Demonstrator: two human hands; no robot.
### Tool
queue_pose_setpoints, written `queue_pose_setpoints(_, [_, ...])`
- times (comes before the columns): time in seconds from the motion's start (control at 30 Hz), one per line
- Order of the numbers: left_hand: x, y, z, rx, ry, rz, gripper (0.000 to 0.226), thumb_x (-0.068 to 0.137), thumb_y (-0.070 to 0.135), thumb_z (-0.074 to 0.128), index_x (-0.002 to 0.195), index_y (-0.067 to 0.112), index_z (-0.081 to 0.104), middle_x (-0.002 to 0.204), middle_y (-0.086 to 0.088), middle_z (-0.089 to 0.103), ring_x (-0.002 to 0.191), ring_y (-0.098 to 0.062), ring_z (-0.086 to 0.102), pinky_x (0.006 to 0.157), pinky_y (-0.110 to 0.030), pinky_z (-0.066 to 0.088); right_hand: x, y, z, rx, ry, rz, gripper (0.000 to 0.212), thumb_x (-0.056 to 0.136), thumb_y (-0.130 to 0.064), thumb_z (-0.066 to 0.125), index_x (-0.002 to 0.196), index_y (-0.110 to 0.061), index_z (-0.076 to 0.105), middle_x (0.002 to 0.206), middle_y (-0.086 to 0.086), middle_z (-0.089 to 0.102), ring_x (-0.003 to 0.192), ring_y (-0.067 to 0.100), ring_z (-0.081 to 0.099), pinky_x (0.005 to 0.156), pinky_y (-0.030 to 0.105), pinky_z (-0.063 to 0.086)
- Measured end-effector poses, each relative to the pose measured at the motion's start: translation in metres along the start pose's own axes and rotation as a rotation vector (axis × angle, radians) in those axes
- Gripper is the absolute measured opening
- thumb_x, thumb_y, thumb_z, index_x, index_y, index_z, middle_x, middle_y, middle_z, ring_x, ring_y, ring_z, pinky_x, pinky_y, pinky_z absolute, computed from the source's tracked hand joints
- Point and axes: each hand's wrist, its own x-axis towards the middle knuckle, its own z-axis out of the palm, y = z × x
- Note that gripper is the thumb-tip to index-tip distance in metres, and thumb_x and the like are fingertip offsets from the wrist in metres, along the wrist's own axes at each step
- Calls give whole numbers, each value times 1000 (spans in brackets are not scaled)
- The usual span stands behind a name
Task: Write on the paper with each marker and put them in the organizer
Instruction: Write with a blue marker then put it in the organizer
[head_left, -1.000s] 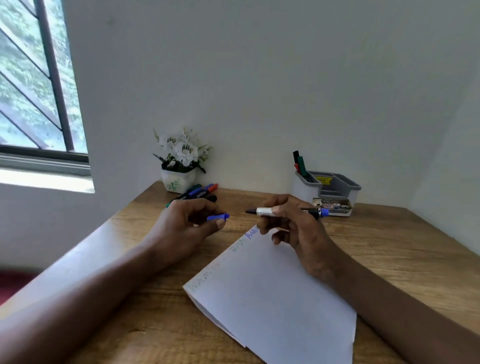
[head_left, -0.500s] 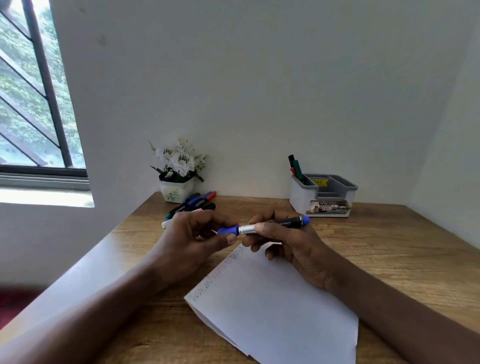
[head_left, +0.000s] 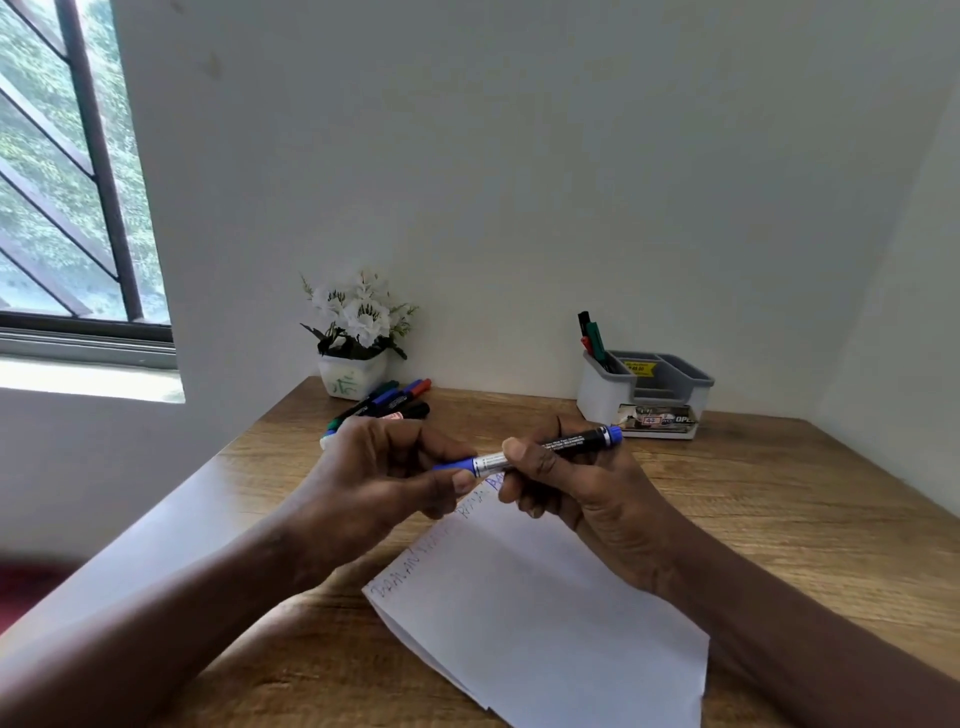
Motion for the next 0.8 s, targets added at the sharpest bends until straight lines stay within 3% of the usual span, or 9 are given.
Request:
queue_pose_setpoints(0.17, [3, -3, 2, 43, 2, 11, 22, 80, 16, 80, 101, 9, 80, 88, -17, 76, 72, -17, 67, 69, -27, 55, 0, 0, 1, -24, 20, 40, 14, 85, -24, 72, 84, -10, 75, 77, 20, 72, 64, 22, 64, 58, 28, 51])
queue_pose_setpoints(0.27, [11, -7, 3, 299, -8, 99, 23, 85, 35, 74, 106, 26, 76, 94, 3, 77, 82, -5, 69, 74, -24, 55, 5, -2, -2, -49, 61, 60, 29, 84, -33, 69, 100, -10, 75, 85, 22, 75, 67, 27, 67, 60, 31, 51])
queue_pose_setpoints(0.4, [14, -14, -8, 760, 8, 125, 64, 80, 81, 50, 130, 42, 59, 117, 30, 64, 111, 12, 58, 91, -24, 53, 11, -11, -30, -64, 221, -57, 21, 99, -18, 61, 112, -12, 75, 93, 17, 75, 78, 23, 67, 63, 31, 47])
queue_pose_setpoints(0.47, [15, -15, -14, 854, -85, 46, 81, 74, 93, 33, 139, 46, 48, 133, 32, 53, 122, 12, 49, 100, -25, 47, 13, -18, -46, -31, 279, -83, 31, 96, -27, 59, 118, -12, 74, 101, 16, 75, 82, 19, 66, 63, 28, 46])
queue_pose_setpoints(0.57, [19, -16, -20, 971, -211, -68, 78, 79, 84, 36, 147, 46, 37, 152, 22, 44, 137, -1, 43, 108, -28, 41, 14, -27, -63, 37, 361, -111, 45, 96, -35, 56, 125, -3, 69, 108, 21, 73, 82, 20, 64, 60, 24, 47])
queue_pose_setpoints(0.63, [19, -16, -22, 995, -256, -93, 90, 71, 90, 29, 148, 45, 36, 154, 21, 42, 139, -1, 42, 111, -27, 40, 14, -29, -70, -62, 471, -128, 32, 100, -26, 57, 119, -6, 72, 109, 19, 76, 83, 21, 67, 57, 21, 52])
queue_pose_setpoints(0.7, [20, -20, -23, 992, -273, -104, 103, 60, 97, 20, 146, 44, 40, 150, 24, 44, 134, 1, 44, 110, -25, 40, 18, -27, -78, -175, 584, -178, 19, 97, -11, 64, 111, -13, 76, 105, 13, 78, 87, 20, 72, 65, 22, 58])
queue_pose_setpoints(0.8, [22, -22, -24, 973, -274, -96, 74, 80, 85, 40, 141, 43, 47, 147, 23, 47, 130, 2, 46, 109, -25, 41, 32, -32, -85, -256, 717, -226, 33, 92, -2, 70, 119, -20, 70, 98, 11, 79, 85, 20, 74, 70, 28, 62])
